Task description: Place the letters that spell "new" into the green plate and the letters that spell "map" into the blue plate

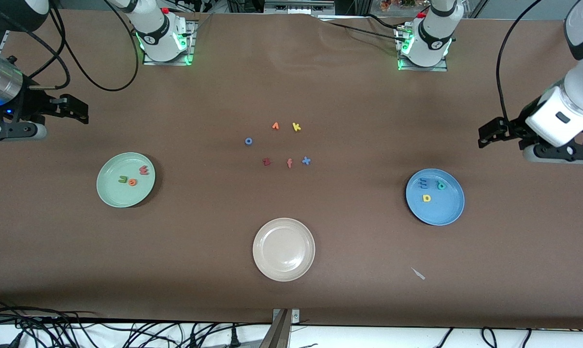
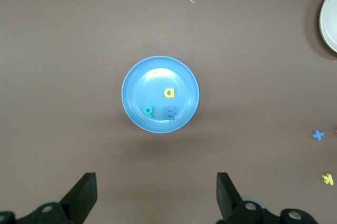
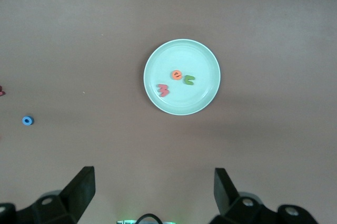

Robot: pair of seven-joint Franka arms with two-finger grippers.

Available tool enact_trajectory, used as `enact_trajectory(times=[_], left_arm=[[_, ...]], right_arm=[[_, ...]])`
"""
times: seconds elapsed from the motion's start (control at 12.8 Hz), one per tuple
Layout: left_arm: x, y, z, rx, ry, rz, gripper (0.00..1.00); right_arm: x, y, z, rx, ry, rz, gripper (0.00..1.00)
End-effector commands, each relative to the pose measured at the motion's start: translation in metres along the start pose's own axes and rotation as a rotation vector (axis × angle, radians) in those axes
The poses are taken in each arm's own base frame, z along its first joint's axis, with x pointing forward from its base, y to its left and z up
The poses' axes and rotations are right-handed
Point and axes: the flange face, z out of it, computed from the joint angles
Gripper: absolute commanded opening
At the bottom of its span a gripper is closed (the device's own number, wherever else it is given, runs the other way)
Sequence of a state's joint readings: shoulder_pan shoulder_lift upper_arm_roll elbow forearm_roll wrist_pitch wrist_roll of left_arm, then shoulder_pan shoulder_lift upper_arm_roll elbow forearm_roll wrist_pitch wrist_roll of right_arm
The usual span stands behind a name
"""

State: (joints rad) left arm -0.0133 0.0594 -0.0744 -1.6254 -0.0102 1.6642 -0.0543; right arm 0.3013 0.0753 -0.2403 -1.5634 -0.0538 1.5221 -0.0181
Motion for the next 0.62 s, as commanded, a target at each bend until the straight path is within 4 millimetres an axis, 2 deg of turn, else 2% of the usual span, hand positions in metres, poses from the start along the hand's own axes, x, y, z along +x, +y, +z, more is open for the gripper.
enact_trajectory(times=[0.0,0.55], left_arm=[[-0.019,0.007,-0.008,-0.014,0.026,0.026,1.0],[-0.019,-0.001,-0.007,-0.011,-0.012,0.016,1.0]], right_arm=[[-0.001,0.002,-0.003,0.001,0.006,0.062,1.0],[-0.001,0.031,0.003,0.056,0.021,0.115,1.0]])
